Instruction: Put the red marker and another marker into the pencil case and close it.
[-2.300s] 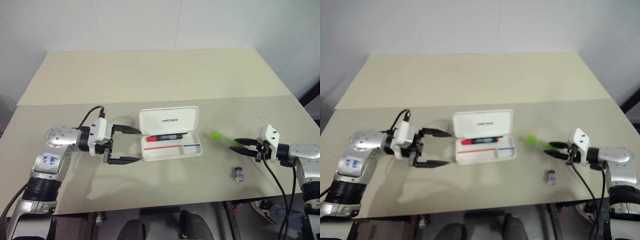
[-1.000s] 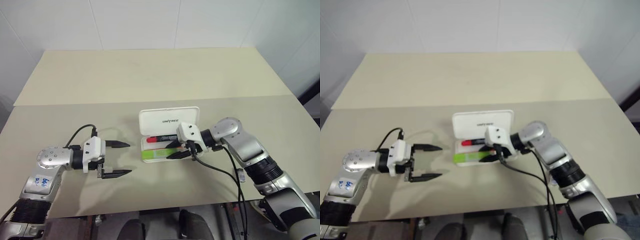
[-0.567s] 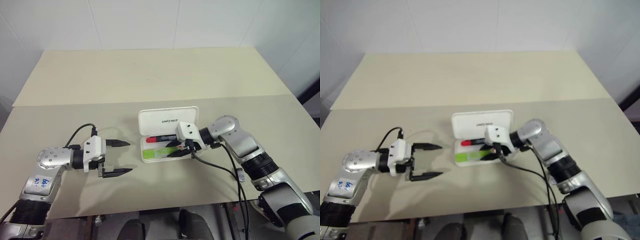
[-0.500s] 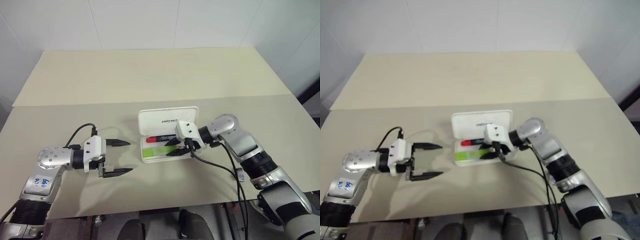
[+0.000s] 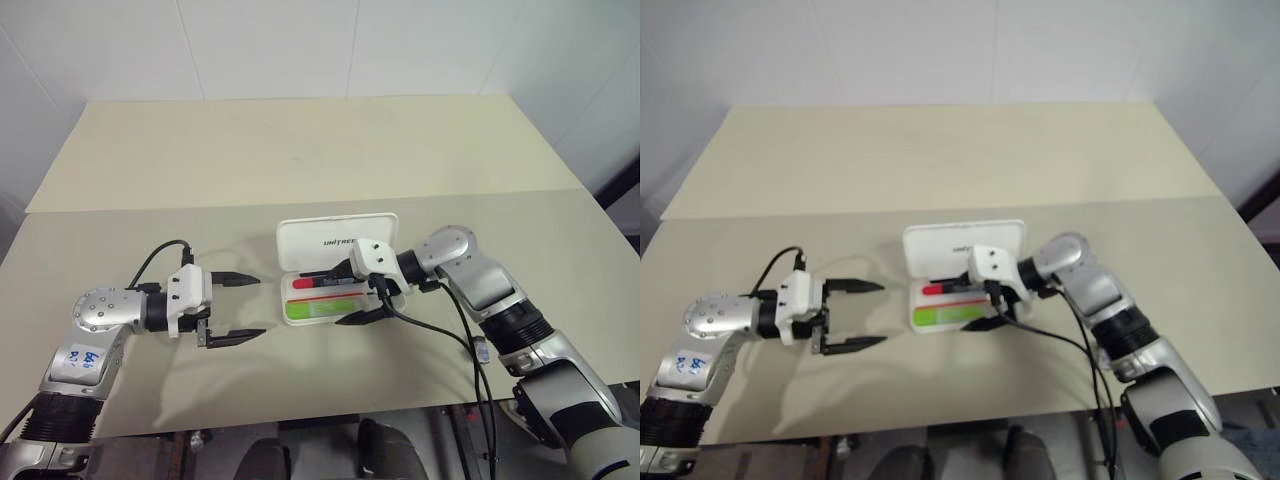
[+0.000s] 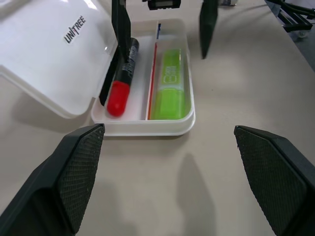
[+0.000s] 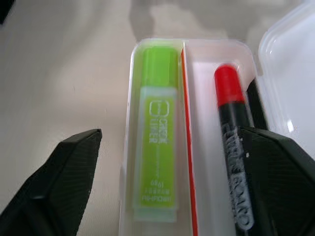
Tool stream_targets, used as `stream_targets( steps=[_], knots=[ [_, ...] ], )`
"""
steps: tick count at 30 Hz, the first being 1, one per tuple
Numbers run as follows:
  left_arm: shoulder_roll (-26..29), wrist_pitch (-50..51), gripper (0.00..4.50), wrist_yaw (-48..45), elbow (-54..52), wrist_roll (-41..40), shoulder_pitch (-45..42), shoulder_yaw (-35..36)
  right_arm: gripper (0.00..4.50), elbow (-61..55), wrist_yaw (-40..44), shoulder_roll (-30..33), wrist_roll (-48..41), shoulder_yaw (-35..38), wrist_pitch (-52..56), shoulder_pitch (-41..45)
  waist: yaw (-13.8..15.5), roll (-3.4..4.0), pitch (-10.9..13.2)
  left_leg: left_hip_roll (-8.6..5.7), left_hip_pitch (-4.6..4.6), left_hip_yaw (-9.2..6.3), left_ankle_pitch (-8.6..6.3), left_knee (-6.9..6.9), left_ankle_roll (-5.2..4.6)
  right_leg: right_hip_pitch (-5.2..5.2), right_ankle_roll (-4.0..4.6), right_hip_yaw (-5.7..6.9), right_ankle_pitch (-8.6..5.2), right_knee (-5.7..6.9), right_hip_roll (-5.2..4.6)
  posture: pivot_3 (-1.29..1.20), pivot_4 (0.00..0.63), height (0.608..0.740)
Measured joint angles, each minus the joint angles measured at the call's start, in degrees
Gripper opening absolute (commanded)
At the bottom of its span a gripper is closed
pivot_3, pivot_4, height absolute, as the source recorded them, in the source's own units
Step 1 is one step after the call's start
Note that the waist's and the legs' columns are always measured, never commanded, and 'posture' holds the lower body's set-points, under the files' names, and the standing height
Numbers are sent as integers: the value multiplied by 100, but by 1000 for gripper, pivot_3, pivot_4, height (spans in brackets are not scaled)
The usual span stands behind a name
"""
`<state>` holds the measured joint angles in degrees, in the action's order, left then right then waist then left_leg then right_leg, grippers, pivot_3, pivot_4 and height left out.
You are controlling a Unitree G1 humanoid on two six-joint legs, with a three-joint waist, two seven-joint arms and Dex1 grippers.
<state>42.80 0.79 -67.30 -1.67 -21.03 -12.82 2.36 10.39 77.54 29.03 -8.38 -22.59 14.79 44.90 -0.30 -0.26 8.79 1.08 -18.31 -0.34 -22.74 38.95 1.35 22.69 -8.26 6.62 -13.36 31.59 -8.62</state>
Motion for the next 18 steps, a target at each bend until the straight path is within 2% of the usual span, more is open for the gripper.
stream_targets(
  steps=[5, 9, 15, 18],
  knots=[
    [-49, -5, 4500, -32, 25, 0, -82, -63, 4451, -481, -5, 5, -431, 397, 437, 104, 13, -1, -1, 1, -1, 0, -1, -1, 1, 0, 1, 6, 1, 0, 0, 0, 150, 740],
    [-211, 1, 4500, -40, 6, 2, -216, -179, 4451, -1030, 35, 321, -808, 711, 830, -140, 48, -2, -1, 1, -3, -4, -3, 0, 4, -1, 2, 12, 1, 0, -2, 0, 150, 740],
    [-645, 120, 4500, 63, -285, 8, -364, -572, 4451, -2324, -126, 1602, -1675, 2056, 1796, -1932, 182, -1, 0, 1, -5, 11, -24, 7, 1, -2, 2, 27, 2, -6, -7, 0, 150, 740],
    [-821, 216, 4500, 190, -481, 16, -393, -718, 4451, -2797, -408, 1976, -1957, 2867, 2129, -2818, 179, -1, 0, 4, 1, 26, -26, 8, -1, -5, 2, 27, 2, -9, -7, 0, 150, 740]
  ],
)
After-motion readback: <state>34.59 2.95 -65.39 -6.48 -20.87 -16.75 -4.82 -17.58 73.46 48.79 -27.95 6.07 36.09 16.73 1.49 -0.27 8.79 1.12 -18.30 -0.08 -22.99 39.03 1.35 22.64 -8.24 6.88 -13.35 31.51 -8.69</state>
